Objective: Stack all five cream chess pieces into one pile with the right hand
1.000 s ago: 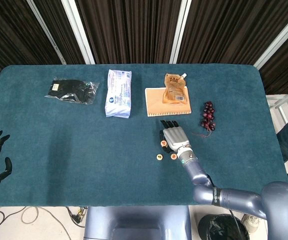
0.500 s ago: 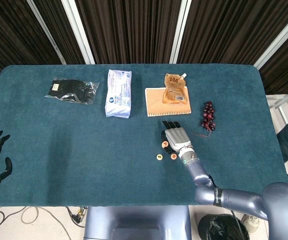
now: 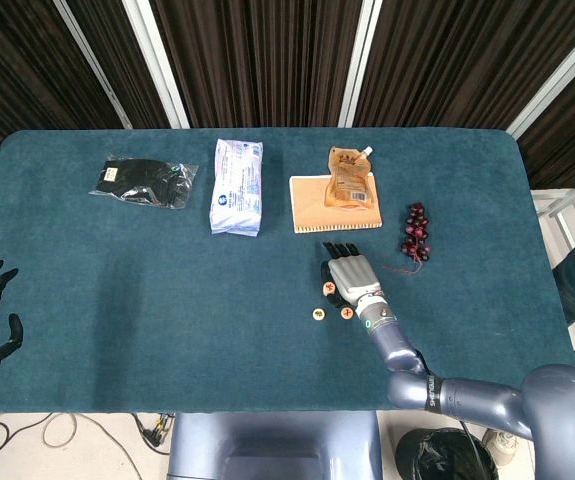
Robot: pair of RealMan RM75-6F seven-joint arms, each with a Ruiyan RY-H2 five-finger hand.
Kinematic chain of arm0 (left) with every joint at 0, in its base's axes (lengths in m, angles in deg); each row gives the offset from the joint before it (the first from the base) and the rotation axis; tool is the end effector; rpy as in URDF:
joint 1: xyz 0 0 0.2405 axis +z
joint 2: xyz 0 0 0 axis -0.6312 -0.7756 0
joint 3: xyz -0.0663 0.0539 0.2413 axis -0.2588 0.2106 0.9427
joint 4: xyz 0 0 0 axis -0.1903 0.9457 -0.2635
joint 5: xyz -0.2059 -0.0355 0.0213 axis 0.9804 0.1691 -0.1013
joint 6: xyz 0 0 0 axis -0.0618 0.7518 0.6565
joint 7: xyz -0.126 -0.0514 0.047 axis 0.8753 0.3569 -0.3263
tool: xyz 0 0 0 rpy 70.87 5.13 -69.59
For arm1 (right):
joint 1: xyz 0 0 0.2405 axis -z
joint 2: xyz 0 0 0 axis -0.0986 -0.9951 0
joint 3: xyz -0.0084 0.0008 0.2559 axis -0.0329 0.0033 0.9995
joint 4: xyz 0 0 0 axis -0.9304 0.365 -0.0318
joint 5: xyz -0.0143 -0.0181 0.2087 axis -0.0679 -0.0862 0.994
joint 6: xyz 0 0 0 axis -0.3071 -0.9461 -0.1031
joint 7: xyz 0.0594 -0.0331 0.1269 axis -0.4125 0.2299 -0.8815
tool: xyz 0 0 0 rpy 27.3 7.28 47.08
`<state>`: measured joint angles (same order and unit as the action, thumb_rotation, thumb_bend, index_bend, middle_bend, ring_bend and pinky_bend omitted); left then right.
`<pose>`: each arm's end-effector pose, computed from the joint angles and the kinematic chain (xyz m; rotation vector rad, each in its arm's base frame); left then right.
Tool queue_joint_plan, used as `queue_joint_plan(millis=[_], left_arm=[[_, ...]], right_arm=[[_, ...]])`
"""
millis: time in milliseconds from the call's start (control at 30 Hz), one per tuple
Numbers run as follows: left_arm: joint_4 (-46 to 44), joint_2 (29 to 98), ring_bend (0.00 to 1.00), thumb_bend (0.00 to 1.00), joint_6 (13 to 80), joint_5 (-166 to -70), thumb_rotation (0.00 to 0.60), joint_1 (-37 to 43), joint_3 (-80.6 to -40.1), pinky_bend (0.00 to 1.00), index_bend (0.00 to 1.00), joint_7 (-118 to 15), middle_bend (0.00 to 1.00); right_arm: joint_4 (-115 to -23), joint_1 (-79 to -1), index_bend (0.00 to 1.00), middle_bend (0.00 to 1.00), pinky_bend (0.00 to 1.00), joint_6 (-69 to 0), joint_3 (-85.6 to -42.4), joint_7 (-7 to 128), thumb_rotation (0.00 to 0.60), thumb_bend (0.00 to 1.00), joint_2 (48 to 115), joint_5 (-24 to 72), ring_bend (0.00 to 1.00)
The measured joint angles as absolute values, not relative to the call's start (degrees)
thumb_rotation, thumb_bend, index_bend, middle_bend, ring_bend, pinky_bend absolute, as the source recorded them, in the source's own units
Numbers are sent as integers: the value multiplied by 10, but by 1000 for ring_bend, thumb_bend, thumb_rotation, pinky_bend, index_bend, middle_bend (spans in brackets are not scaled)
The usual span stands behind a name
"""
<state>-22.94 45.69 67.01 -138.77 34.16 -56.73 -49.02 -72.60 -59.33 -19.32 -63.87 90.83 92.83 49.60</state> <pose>-0.3075 0.1867 0.1565 -1.2819 -0.9886 -0.9717 -0.1327 -0.3747 -0.0553 1.8333 -1.1369 0.7069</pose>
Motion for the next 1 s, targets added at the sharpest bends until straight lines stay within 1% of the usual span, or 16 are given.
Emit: queue_joint_plan(millis=[600,833,1000], left_arm=[[-231,457,0,624,668,-1388,600,342,-565,0,134,-492,0],[-231,457,0,625,668,-1388,600,341,-566,0,134,-494,0],[-231,457,0,624,667,-1385,600,342,-566,0,134,-493,0]], right_arm=[[-734,-592,445,0,0,-195,-642,912,600,406,923,497,0],[-747,-589,379,0,0,-202,-637,902,600,407,916,481,0],[-770,-587,355,0,0,-209,-632,897,600,406,903,468,0]])
